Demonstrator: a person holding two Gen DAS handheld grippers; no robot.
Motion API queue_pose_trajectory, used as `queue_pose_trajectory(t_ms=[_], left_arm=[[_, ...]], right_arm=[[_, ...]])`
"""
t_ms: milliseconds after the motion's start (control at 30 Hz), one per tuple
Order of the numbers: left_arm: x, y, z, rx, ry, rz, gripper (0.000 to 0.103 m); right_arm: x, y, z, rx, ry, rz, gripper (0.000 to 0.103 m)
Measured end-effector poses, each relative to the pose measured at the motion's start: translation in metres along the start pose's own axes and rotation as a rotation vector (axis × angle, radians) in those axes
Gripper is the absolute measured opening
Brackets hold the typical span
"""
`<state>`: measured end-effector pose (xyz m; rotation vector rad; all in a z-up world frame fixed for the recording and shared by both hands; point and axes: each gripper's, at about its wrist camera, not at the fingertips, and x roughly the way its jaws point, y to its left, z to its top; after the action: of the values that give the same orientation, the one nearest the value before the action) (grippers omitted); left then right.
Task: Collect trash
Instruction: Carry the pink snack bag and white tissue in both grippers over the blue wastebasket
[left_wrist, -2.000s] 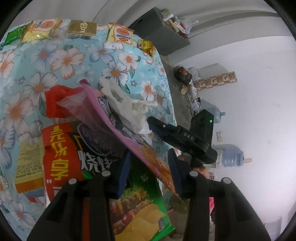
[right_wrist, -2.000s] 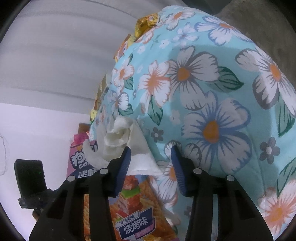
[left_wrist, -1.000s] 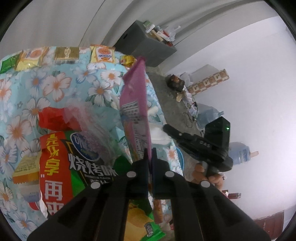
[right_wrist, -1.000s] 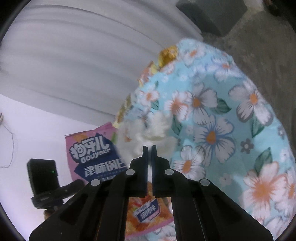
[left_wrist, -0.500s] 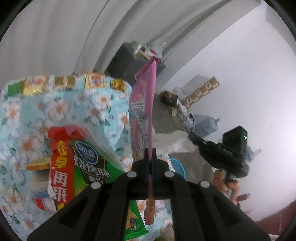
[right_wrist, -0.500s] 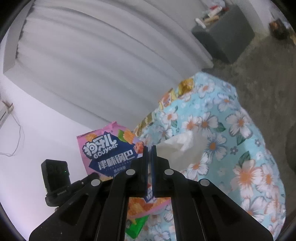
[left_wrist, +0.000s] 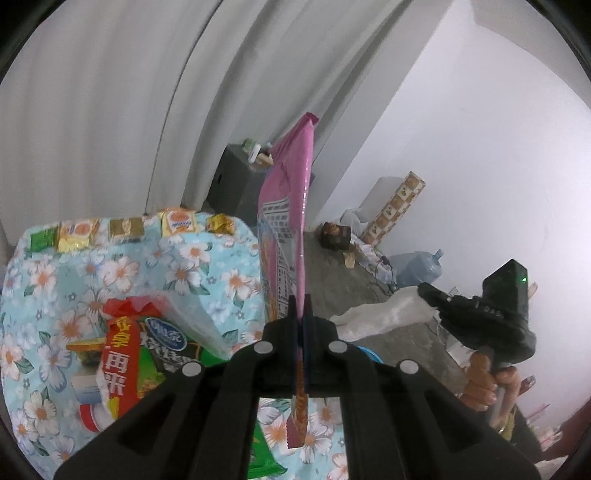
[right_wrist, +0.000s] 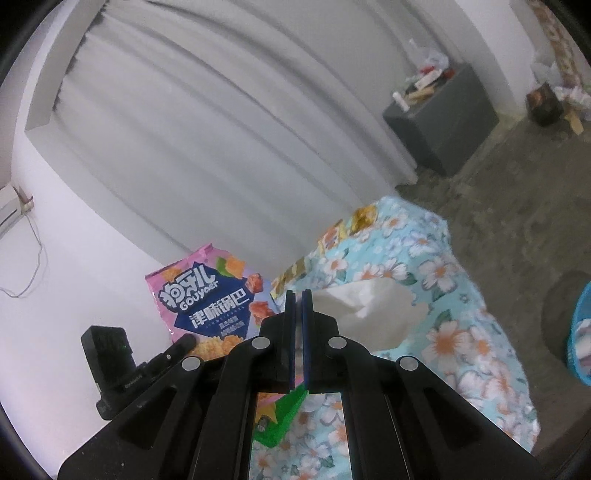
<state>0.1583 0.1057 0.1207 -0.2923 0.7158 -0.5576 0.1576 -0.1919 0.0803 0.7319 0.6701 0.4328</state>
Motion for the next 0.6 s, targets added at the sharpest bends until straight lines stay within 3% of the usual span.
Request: queue_pose_trajectory(t_ms=[333,600], left_arm=[[0.032,-0.081,-0.029,0.097,-0.055,-0.066,0.001],[0.115,-0.166,-0.047,0.207,0.057,-0.195,0.001]], right_arm=[[-0.084,-0.034,-0.012,0.051,-0.152,-0.070,0.001],[-0.144,-0.087,-0.023,0.152,-0.255,-0.193,0.001]])
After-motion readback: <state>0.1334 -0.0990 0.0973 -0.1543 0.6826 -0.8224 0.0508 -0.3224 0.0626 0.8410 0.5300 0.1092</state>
